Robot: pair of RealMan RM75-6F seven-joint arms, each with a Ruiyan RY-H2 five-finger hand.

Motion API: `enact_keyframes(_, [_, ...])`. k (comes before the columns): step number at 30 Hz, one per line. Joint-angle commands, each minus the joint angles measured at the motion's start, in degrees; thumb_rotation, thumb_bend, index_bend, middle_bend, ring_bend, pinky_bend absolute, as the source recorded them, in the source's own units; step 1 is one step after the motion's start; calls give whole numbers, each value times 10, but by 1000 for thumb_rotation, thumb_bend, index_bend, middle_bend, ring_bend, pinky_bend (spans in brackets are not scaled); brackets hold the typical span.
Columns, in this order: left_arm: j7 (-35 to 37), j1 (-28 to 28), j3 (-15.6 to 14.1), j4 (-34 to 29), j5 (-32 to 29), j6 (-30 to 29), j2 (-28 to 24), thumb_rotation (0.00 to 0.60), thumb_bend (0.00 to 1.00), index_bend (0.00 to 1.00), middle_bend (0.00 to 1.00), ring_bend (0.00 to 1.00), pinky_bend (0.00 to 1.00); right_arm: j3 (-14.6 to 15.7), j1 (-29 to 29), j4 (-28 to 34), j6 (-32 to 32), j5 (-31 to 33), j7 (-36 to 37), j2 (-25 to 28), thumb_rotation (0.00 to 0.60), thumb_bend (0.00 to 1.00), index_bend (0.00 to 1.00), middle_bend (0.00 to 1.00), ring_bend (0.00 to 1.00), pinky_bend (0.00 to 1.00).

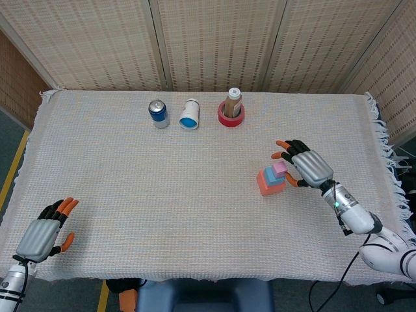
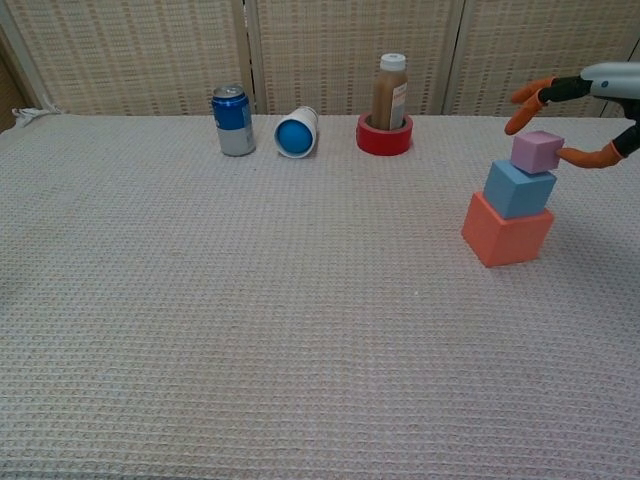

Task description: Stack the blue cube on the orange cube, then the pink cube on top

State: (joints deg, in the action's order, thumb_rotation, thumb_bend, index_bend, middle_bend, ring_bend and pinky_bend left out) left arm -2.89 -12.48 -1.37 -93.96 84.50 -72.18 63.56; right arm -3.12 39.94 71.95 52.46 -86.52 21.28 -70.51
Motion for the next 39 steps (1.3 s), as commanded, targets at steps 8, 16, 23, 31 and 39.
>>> enact_keyframes(8, [0,0,-1,0,1,0,0,600,459,0,0,0,114,1,-1,2,2,-2,3,1,600,332,219,25,0,0])
enact_keyframes(16, [-1,0,-1,-1,3,-1,-1,600,459,0,0,0,114,2,-3,8,5,-3,-1,6,600,269,190,25,0,0])
enact_keyframes(23, [-1,1,-2,-2,5,-2,-1,600,459,0,0,0,114,2,-8,17,13,-5,2,12,600,268,187,25,0,0])
enact_keyframes(31, [-2,2,-2,-1,5,-5,-1,600,459,0,0,0,114,0,-45,35,69,0,21,32,600,243,153,25,0,0])
enact_keyframes(39, [0,5,-1,-2,11,-15,-1,600,459,0,0,0,114,27,-161,77,221,-3,-45,42,600,242,95,12,0,0])
